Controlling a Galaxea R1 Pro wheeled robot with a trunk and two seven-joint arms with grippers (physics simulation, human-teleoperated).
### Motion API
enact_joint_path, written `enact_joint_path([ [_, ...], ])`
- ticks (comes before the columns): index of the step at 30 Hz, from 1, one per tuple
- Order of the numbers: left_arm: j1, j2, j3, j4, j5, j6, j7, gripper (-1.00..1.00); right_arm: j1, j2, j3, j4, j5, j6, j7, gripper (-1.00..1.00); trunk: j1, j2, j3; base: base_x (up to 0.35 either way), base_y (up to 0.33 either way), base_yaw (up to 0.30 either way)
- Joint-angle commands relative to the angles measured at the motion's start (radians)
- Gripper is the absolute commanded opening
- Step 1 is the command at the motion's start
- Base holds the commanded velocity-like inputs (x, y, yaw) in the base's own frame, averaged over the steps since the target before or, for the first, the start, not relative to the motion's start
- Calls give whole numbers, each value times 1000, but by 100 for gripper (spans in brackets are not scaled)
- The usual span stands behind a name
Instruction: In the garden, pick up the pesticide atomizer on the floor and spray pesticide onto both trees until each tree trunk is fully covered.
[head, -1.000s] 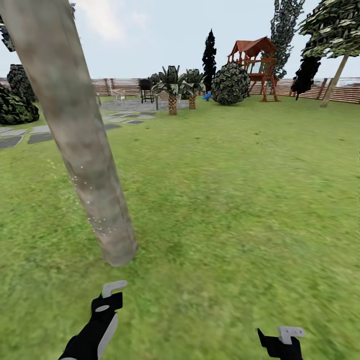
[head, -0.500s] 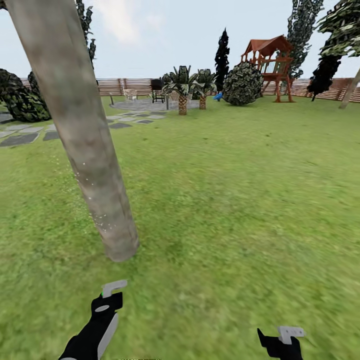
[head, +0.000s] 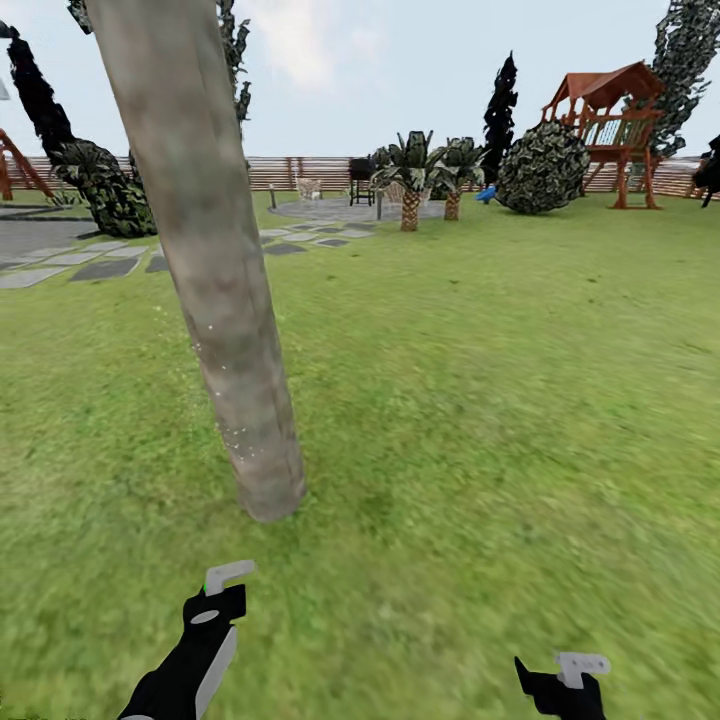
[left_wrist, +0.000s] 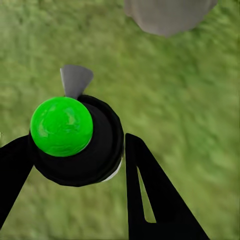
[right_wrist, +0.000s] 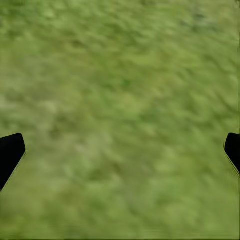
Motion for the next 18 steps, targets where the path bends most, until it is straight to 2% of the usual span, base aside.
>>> enact_joint_path([
  [1,0,0,1,0,-1,0,0,-100,0,0,0,0,0,0,0,100,0,0,0,237,-173,272],
  [12,0,0,1,0,-1,0,1,-100,0,0,0,0,0,0,0,100,0,0,0,177,-227,270],
  [18,0,0,1,0,-1,0,1,-100,0,0,0,0,-1,0,0,100,0,0,0,157,-241,40],
])
